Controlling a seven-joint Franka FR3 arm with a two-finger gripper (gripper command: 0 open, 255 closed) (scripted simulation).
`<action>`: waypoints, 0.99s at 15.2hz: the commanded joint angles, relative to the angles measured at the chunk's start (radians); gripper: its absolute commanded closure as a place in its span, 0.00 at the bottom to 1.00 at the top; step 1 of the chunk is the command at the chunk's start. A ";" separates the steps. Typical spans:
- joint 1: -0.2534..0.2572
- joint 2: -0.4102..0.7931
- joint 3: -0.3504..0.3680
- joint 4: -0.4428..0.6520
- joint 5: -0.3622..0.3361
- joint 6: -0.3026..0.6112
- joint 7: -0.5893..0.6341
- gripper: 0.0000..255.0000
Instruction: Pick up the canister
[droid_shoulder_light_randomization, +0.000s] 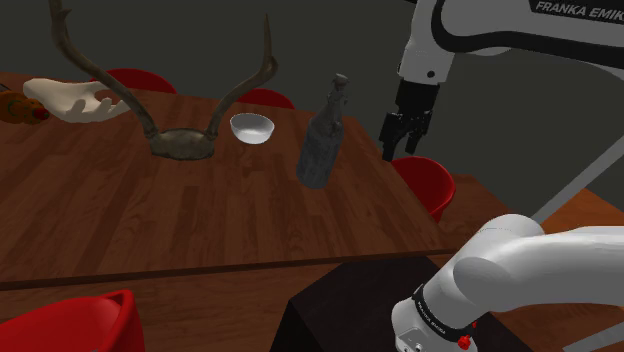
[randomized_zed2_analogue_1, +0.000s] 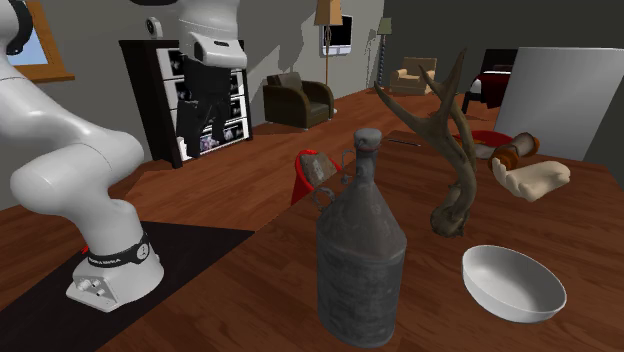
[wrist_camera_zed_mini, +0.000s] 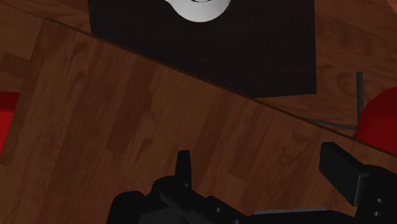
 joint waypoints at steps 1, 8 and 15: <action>0.000 0.000 0.000 0.000 0.000 0.000 0.000 0.00; -0.026 0.215 -0.033 0.166 -0.024 0.129 -0.027 0.00; -0.044 0.422 -0.064 0.376 -0.029 0.206 -0.052 0.00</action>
